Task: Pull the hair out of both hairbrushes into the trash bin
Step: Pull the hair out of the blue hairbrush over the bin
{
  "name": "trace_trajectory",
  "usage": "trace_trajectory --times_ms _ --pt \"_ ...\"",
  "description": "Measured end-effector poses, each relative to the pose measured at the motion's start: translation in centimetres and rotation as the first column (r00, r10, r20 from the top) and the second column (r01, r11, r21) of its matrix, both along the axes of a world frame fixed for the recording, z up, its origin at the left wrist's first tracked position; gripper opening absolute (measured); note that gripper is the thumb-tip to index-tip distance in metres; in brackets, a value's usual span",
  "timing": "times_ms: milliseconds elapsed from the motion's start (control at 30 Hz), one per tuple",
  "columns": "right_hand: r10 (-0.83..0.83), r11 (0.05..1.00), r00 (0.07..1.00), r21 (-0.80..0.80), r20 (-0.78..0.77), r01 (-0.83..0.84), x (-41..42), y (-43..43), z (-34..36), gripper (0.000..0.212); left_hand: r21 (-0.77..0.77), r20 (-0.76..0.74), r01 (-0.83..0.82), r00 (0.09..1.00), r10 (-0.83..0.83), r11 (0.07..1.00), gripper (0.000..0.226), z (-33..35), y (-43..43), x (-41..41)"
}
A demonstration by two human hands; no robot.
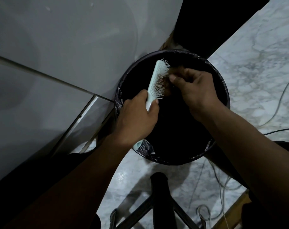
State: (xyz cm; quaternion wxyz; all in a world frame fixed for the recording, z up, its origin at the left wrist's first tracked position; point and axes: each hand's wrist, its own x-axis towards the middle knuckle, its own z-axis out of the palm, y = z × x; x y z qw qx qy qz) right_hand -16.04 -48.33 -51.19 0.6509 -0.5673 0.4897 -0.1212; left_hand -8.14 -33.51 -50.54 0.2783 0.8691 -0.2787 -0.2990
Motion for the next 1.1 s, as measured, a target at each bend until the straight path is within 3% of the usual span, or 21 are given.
trace_trajectory --times_ms 133,333,433,533,833,933,1100 --pt "-0.124 0.979 0.992 0.166 0.020 0.119 0.4 -0.1 0.2 0.011 0.021 0.003 -0.025 1.000 0.025 0.999 0.034 -0.1 0.0 0.4" --pt "-0.143 0.960 0.990 0.244 -0.004 0.140 0.6 -0.1 0.4 0.016 0.054 -0.021 -0.057 0.998 0.058 0.997 0.037 -0.2 0.1 0.5" --pt "-0.039 0.986 0.999 0.159 -0.025 0.043 0.5 0.1 0.6 0.024 0.034 -0.009 -0.052 0.999 0.052 0.998 0.035 0.0 0.0 0.4" --pt "0.124 0.992 0.992 0.011 0.015 -0.124 0.1 0.8 0.5 0.050 0.030 0.008 -0.008 1.000 0.008 1.000 0.030 0.4 -0.1 0.0" --pt "0.070 0.979 0.995 -0.189 -0.067 -0.081 -0.2 0.8 -0.7 0.008 -0.010 -0.059 0.021 0.998 -0.021 1.000 0.031 0.5 0.2 -0.6" --pt "0.037 0.996 0.999 -0.082 -0.033 -0.039 0.1 0.8 -0.4 0.002 0.038 -0.003 -0.002 1.000 0.002 0.999 0.030 0.2 0.0 0.0" --pt "-0.151 0.946 0.988 0.292 0.020 0.139 0.8 0.7 0.8 0.011 0.032 -0.030 -0.074 0.997 0.075 0.997 0.030 0.3 -0.1 0.5"
